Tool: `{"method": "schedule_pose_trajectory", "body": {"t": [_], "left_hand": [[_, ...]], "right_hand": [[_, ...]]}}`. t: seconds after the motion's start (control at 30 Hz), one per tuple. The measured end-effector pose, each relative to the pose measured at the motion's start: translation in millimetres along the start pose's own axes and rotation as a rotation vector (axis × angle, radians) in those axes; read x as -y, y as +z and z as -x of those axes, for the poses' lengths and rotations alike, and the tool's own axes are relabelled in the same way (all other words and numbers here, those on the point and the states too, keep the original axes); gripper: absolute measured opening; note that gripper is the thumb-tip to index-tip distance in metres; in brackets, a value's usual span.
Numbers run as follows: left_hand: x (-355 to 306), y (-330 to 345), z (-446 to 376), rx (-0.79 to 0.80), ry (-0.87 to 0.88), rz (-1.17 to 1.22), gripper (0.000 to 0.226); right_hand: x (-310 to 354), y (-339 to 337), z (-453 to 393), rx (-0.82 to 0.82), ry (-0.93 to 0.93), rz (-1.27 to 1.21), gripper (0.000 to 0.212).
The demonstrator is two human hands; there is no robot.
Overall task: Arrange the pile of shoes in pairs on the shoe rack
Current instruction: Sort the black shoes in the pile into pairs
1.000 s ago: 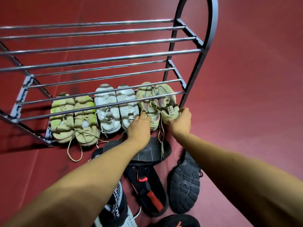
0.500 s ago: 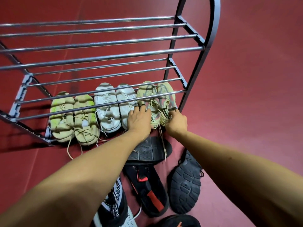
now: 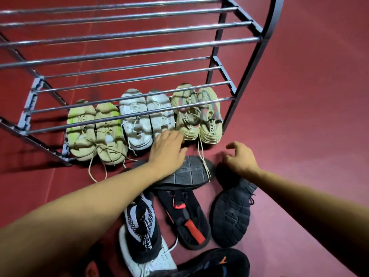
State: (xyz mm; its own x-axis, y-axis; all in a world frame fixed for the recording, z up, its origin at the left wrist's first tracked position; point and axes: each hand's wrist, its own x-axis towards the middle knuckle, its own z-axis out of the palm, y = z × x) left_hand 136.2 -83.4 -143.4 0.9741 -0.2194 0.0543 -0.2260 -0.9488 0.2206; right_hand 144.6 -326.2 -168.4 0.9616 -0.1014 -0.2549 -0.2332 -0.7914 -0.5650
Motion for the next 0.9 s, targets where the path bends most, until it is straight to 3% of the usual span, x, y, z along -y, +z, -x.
{"method": "schedule_pose_trajectory", "body": {"t": [0.1,0.17,0.23,0.33,0.43,0.5,0.57,0.63,0.7,0.77,0.9], "left_hand": [[11,1,46,0.160,0.078,0.032,0.074],[24,10,72,0.303,0.104,-0.071,0.103],[35,17,81,0.339,0.138,-0.212,0.114],[39,8,71,0.306,0.184,-0.293,0.100],[42,-20,70,0.308,0.207,-0.192,0.075],[53,-38,83,0.380,0.087,0.061,0.051],[62,-52,104,0.393,-0.126,0.476,0.038],[64,-54,126,0.342,-0.466,0.892,0.041],[64,-41,152,0.309,-0.853,1.208,0.030],[64,-20,172,0.268,-1.014,1.219,0.033],[69,-10,168,0.265,-0.859,0.730,0.050]], "right_hand": [[-4,4,14,0.068,-0.069,0.129,0.031],[2,10,21,0.111,-0.143,0.185,0.028],[13,20,26,0.212,-0.179,0.211,0.027],[28,34,33,0.259,-0.214,0.248,0.025],[43,33,39,0.097,-0.226,0.214,0.023],[53,23,41,-0.013,-0.226,0.138,0.036],[54,13,38,-0.070,-0.190,0.059,0.043],[46,7,33,-0.043,-0.153,0.062,0.040],[38,7,36,0.091,-0.152,0.152,0.031],[35,12,49,0.249,-0.168,0.273,0.032],[44,41,89,0.522,-0.171,0.587,0.058]]}}
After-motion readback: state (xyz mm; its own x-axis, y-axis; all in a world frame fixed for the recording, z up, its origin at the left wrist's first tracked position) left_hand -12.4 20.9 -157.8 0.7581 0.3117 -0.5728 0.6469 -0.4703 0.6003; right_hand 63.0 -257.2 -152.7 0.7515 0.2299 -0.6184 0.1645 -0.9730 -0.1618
